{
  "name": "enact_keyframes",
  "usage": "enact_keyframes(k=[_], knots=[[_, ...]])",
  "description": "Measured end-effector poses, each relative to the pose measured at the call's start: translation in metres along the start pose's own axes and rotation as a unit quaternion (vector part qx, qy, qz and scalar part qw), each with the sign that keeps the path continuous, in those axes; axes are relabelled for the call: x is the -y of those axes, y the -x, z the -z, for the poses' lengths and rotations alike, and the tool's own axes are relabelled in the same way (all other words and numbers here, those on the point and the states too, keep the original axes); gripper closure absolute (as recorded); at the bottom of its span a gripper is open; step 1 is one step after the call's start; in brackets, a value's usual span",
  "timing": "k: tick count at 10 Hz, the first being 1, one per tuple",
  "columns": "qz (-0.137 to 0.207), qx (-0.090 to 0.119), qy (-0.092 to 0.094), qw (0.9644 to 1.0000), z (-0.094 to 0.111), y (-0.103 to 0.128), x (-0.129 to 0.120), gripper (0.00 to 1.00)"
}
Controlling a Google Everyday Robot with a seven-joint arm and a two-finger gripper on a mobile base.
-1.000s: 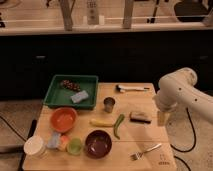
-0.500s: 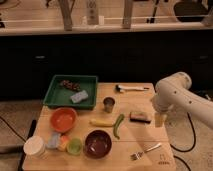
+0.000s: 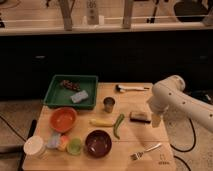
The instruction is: Place eraser in purple bowl
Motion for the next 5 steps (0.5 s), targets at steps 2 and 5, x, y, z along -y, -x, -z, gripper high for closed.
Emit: enact_keyframes(k=[2, 5], knots=[[0.004, 0.005, 0.001, 1.0000, -0.013, 0.003, 0.004, 0.20], [-0.001, 0.017, 0.010, 0.9998, -0.025, 0.002, 0.011, 0.20]])
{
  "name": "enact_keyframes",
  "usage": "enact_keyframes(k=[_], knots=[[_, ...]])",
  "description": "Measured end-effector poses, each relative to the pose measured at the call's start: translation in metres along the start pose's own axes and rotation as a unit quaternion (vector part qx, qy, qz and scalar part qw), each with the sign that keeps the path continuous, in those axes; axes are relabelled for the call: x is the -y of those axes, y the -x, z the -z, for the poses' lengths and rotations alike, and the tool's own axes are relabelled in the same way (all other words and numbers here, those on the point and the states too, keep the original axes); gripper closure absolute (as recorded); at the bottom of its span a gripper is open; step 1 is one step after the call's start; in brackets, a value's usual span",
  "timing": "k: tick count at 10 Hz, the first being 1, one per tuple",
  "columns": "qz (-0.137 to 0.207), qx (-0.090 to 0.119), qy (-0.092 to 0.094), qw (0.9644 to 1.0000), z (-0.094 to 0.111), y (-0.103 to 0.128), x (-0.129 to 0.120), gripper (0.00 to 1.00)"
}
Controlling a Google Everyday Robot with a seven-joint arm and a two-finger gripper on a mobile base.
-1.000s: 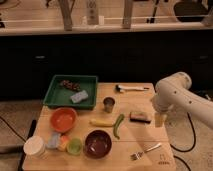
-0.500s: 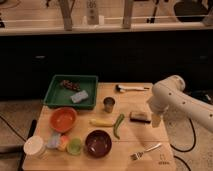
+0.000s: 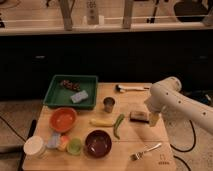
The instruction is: Place eraser in purple bowl
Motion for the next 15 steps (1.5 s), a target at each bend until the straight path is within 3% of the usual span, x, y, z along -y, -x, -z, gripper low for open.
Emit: enact_keyframes(k=[6, 15], knots=[[-0.008, 0.022, 0.021, 0.9995, -0.028, 0.005, 0.006, 0.20], [-0.007, 0.029, 0.032, 0.9990, -0.049, 0.005, 0.004, 0.20]])
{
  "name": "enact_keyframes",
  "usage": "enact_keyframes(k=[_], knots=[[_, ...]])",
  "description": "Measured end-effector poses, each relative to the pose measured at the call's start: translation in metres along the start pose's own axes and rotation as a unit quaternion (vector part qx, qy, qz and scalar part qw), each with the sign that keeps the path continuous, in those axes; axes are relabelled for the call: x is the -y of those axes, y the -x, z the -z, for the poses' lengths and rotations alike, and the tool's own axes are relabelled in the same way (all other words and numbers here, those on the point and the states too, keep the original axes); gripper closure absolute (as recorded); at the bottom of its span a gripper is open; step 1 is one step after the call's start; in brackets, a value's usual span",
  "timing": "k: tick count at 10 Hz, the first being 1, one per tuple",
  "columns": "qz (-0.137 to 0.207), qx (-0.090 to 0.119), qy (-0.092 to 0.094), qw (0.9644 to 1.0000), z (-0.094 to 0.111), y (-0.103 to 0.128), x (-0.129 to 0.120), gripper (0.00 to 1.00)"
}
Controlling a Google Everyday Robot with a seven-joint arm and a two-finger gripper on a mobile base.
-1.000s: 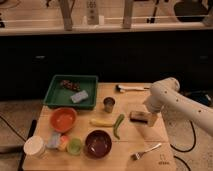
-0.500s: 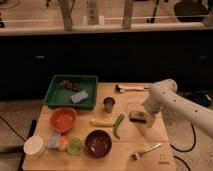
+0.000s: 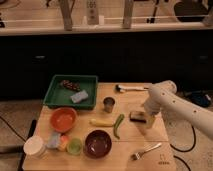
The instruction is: Place eraser in purple bowl
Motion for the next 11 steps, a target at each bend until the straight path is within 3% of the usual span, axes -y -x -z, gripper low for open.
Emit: enact_keyframes(k=[11], knots=[[0.007, 0.006, 0.016, 0.9998, -0.015, -0.002, 0.004, 0.20]])
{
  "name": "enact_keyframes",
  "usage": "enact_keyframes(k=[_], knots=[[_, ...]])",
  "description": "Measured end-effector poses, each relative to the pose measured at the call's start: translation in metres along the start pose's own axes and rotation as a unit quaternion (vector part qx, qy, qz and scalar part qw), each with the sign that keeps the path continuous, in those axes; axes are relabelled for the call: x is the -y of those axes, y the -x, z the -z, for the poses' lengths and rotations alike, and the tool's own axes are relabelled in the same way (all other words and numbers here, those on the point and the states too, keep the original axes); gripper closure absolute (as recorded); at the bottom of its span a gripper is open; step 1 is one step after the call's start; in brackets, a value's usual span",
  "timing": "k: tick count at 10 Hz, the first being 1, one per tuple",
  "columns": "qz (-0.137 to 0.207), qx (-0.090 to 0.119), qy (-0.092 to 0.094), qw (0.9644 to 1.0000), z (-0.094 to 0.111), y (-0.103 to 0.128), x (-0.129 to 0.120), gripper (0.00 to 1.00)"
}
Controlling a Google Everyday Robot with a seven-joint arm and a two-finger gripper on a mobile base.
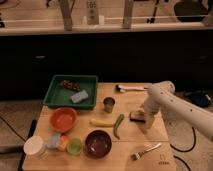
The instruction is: Place eraser in purple bowl
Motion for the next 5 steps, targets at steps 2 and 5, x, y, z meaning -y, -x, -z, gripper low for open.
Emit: enact_keyframes(k=[2, 5], knots=[[0.001, 0.000, 0.002, 1.0000, -0.0014, 0.0000, -0.0002, 0.30], [0.004, 0.001, 0.003, 1.0000, -0.0016, -0.0003, 0.0008, 0.55]])
